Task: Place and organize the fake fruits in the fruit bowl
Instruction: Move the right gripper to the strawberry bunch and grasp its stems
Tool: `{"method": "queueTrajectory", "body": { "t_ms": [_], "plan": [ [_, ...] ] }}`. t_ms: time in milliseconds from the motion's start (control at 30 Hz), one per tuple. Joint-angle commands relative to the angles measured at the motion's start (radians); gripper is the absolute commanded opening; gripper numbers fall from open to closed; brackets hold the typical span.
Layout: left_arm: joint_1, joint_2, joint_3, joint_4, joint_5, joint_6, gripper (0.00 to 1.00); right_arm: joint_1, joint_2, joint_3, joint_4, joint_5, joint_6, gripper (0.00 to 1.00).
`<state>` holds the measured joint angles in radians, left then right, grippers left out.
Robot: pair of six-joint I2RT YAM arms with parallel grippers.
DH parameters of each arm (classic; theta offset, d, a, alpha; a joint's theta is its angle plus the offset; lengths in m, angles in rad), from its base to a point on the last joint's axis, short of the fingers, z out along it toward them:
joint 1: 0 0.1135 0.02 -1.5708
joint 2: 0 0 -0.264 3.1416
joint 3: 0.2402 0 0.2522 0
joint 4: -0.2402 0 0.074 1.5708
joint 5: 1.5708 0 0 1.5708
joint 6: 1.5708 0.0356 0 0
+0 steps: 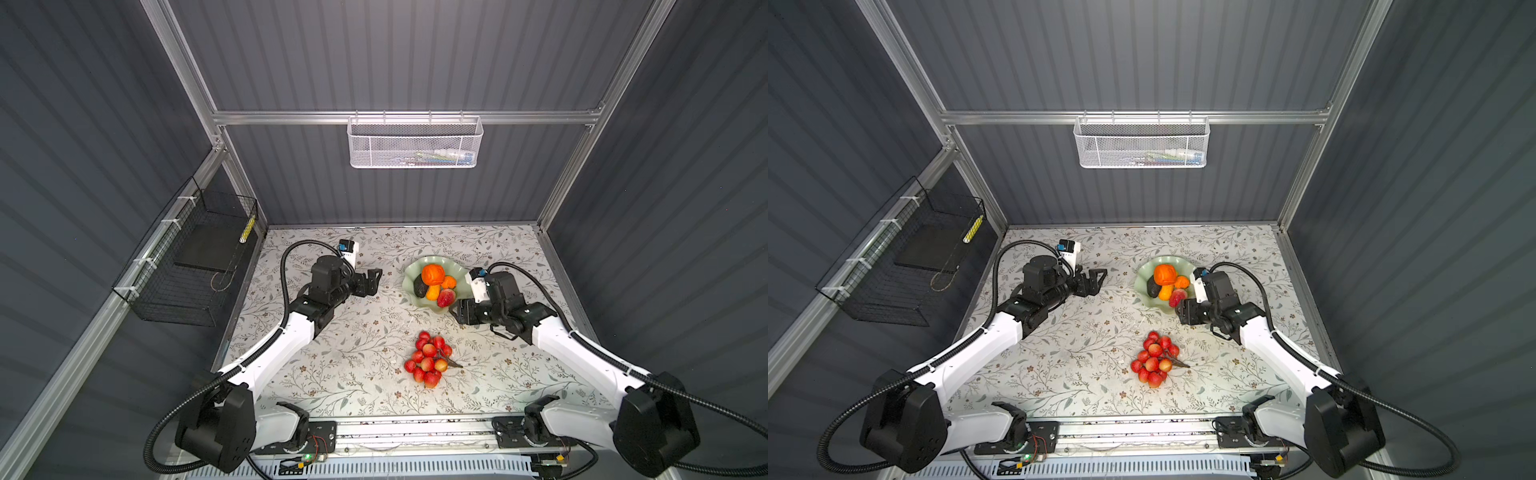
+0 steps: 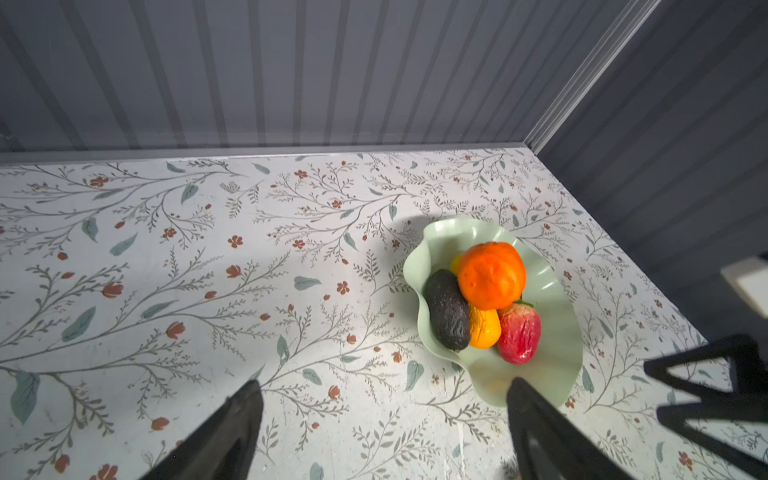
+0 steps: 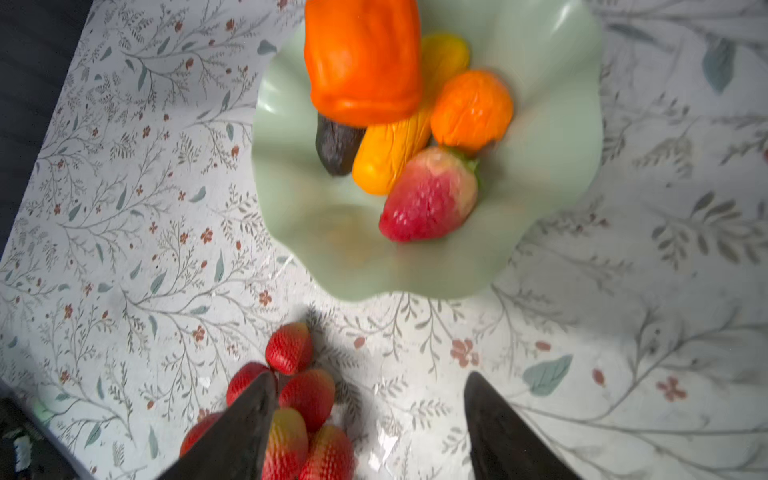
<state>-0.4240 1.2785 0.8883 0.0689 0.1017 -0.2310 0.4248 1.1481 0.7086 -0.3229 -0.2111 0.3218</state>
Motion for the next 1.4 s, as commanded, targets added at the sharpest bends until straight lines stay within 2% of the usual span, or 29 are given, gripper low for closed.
{"method": "queueTrajectory", "body": {
  "t_ms": [0, 100, 200, 367, 567, 767, 967, 1133, 1367],
  "plan": [
    [-0.002, -0.019, 0.054, -0.096, -0.058, -0.017, 0.93, 0.040, -0.098, -0.074, -0.029, -0.050, 0.045, 0.66],
    [-0.001, -0.049, 0.088, -0.162, -0.066, -0.004, 0.94, 0.109, -0.177, -0.126, -0.110, 0.006, 0.086, 0.61],
    [-0.001, -0.082, 0.051, -0.125, -0.115, -0.004, 0.95, 0.173, -0.258, -0.227, -0.104, 0.038, 0.164, 0.58],
    [-0.001, -0.099, 0.069, -0.154, -0.165, -0.052, 0.96, 0.242, -0.263, -0.249, -0.143, 0.057, 0.181, 0.57],
    [-0.001, -0.089, 0.107, -0.233, -0.176, -0.018, 0.97, 0.281, -0.240, -0.267, -0.087, 0.083, 0.176, 0.59],
    [-0.001, -0.149, 0.003, -0.162, -0.176, 0.005, 0.98, 0.317, -0.182, -0.266, -0.093, 0.141, 0.204, 0.57],
    [0.000, -0.128, 0.020, -0.121, -0.151, 0.053, 0.99, 0.376, -0.142, -0.296, -0.073, 0.199, 0.260, 0.57],
    [0.000, -0.097, 0.031, -0.101, -0.135, 0.088, 1.00, 0.384, -0.072, -0.259, -0.027, 0.215, 0.205, 0.60],
    [0.001, -0.080, 0.038, -0.102, -0.139, 0.117, 1.00, 0.385, 0.118, -0.156, 0.028, 0.204, 0.138, 0.60]
  ]
}}
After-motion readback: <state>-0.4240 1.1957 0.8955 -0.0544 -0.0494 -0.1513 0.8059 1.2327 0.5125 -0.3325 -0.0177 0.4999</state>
